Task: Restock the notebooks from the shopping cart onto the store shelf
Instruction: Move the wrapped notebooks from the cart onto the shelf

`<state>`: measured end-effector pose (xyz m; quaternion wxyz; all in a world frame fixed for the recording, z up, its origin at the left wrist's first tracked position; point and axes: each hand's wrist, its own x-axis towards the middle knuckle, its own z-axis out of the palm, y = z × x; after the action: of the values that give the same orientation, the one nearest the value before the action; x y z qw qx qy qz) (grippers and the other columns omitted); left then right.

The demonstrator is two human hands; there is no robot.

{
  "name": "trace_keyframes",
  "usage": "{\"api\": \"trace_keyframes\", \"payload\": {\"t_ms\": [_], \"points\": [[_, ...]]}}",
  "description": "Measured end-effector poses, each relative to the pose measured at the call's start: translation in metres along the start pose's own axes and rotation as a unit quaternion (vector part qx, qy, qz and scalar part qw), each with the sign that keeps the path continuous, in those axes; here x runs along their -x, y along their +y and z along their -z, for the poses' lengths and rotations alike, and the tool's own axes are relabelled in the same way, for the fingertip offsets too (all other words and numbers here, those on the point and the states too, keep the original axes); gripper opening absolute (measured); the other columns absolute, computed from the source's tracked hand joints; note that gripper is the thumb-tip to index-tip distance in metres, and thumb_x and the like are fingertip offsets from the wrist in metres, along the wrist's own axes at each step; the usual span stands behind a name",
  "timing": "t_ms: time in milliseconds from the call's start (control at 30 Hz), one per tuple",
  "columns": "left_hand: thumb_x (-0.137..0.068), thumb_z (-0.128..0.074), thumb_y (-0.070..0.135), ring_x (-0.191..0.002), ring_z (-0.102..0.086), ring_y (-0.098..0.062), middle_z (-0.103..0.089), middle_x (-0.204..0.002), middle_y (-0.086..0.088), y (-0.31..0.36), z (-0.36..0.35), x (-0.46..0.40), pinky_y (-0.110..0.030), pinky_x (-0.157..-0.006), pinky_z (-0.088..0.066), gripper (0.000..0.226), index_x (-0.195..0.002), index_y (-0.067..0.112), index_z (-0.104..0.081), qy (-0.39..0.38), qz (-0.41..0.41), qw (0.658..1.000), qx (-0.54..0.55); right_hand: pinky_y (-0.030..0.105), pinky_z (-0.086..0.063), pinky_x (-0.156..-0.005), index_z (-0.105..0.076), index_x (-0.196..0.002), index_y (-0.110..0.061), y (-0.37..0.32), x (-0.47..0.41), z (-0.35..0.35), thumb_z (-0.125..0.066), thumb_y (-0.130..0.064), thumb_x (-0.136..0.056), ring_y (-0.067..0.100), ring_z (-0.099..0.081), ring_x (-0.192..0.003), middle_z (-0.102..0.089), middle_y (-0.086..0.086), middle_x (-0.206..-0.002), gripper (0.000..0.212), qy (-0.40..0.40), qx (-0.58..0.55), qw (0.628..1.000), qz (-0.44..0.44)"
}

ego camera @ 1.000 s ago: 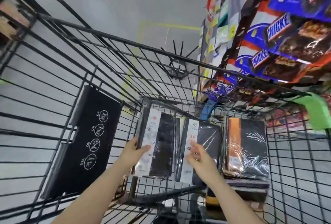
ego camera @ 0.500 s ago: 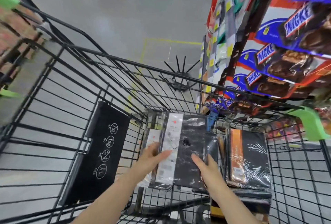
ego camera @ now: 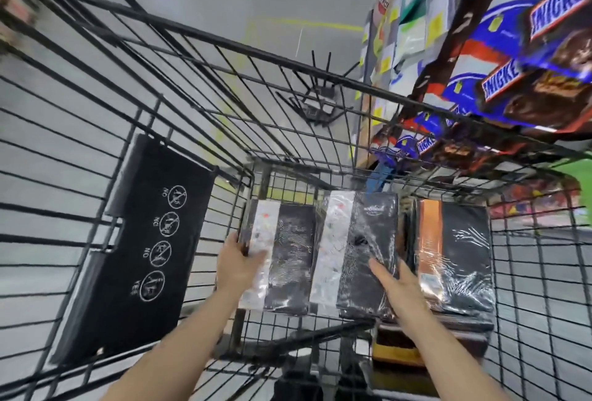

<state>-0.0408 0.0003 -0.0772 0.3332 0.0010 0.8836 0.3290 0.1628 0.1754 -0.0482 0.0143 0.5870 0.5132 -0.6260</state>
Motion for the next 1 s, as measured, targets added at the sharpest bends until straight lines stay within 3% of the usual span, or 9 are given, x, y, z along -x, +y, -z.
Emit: {"api": "trace_keyframes", "payload": {"t_ms": [133, 233, 333, 433, 600, 700, 767, 900, 1000], "points": [[-0.083, -0.068, 0.016, -0.073, -0.058, -0.017, -0.062, -0.081, 0.0, 0.01, 0.004, 0.0, -0.025, -0.064, -0.045, 0.03, -0.109, 0.003, -0.061, -0.035, 0.009, 0.999, 0.003, 0.044, -0.025, -0.112, -0.017, -0.147, -0.017, -0.006, 0.005, 0.002, -0.063, -0.043, -0.082, 0.025, -0.026, -0.139, -0.023, 0.005, -0.154, 0.083, -0.017, -0.024, 1.0, -0.001], [-0.087, -0.063, 0.018, -0.096, -0.059, -0.024, -0.061, -0.108, -0.007, 0.017, 0.007, 0.009, -0.031, -0.081, -0.045, 0.042, -0.124, 0.007, -0.047, -0.075, 0.013, 0.997, 0.027, 0.046, -0.031, -0.11, -0.025, -0.145, -0.02, -0.014, 0.019, 0.007, -0.067, -0.055, -0.072, 0.026, -0.035, -0.134, -0.032, 0.004, -0.15, 0.092, -0.014, -0.004, 1.0, -0.003], [-0.088, -0.061, 0.021, -0.1, -0.058, -0.026, -0.06, -0.116, -0.011, 0.031, 0.021, 0.031, -0.035, -0.086, -0.048, 0.044, -0.126, 0.008, -0.044, -0.079, -0.004, 0.997, 0.025, 0.043, -0.03, -0.11, -0.026, -0.145, -0.02, -0.029, 0.047, 0.021, -0.068, -0.061, -0.066, 0.025, -0.035, -0.134, -0.032, 0.003, -0.15, 0.099, -0.014, 0.004, 1.0, 0.011], [-0.088, -0.062, 0.02, -0.095, -0.059, -0.027, -0.061, -0.109, -0.01, 0.052, 0.043, 0.057, -0.039, -0.085, -0.049, 0.04, -0.121, 0.006, -0.045, -0.069, -0.005, 0.997, 0.026, 0.042, -0.025, -0.112, -0.021, -0.146, -0.018, -0.042, 0.076, 0.04, -0.067, -0.053, -0.074, 0.024, -0.029, -0.137, -0.027, 0.001, -0.152, 0.092, -0.01, -0.003, 1.0, 0.02], [-0.087, -0.063, 0.015, -0.099, -0.057, -0.025, -0.058, -0.116, -0.01, 0.098, 0.073, 0.1, -0.035, -0.089, -0.045, 0.043, -0.124, 0.011, -0.041, -0.077, -0.033, 0.993, 0.081, 0.032, -0.034, -0.103, -0.028, -0.143, -0.015, -0.061, 0.12, 0.086, -0.066, -0.039, -0.081, 0.019, -0.042, -0.125, -0.041, -0.001, -0.141, 0.076, 0.011, -0.025, 0.999, 0.038], [-0.08, -0.069, 0.037, -0.104, -0.061, -0.029, -0.062, -0.12, -0.012, 0.129, 0.078, 0.128, -0.048, -0.096, -0.047, 0.051, -0.12, 0.018, -0.044, -0.096, -0.076, 0.992, 0.041, 0.029, -0.034, -0.098, -0.025, -0.144, -0.015, -0.073, 0.147, 0.119, -0.068, -0.044, -0.078, 0.021, -0.044, -0.123, -0.044, 0.003, -0.138, 0.085, 0.013, -0.047, 0.998, 0.039], [-0.077, -0.067, 0.048, -0.107, -0.059, -0.026, -0.059, -0.123, -0.006, 0.155, 0.073, 0.155, -0.044, -0.098, -0.045, 0.063, -0.126, 0.017, -0.042, -0.112, -0.1, 0.988, 0.025, 0.033, -0.034, -0.105, -0.025, -0.145, -0.018, -0.076, 0.165, 0.147, -0.071, -0.056, -0.068, 0.021, -0.042, -0.128, -0.041, 0.0, -0.142, 0.097, 0.019, -0.055, 0.997, 0.048], [-0.089, -0.059, 0.026, -0.086, -0.059, -0.019, -0.061, -0.109, 0.0, 0.203, 0.045, 0.221, -0.032, -0.077, -0.05, 0.049, -0.131, 0.008, -0.041, -0.125, -0.155, 0.979, 0.051, 0.032, -0.036, -0.103, -0.033, -0.14, -0.016, -0.077, 0.201, 0.219, -0.069, -0.05, -0.074, 0.017, -0.046, -0.118, -0.045, -0.004, -0.131, 0.081, 0.035, -0.066, 0.992, 0.104], [-0.091, -0.058, 0.02, -0.072, -0.051, -0.004, -0.055, -0.11, 0.0, 0.235, 0.015, 0.273, -0.017, -0.061, -0.045, 0.04, -0.126, 0.012, -0.043, -0.12, -0.201, 0.968, 0.089, 0.021, -0.036, -0.087, -0.043, -0.125, -0.021, -0.069, 0.227, 0.282, -0.061, -0.022, -0.087, 0.008, -0.047, -0.097, -0.048, -0.007, -0.11, 0.041, 0.039, -0.08, 0.984, 0.151]]}}
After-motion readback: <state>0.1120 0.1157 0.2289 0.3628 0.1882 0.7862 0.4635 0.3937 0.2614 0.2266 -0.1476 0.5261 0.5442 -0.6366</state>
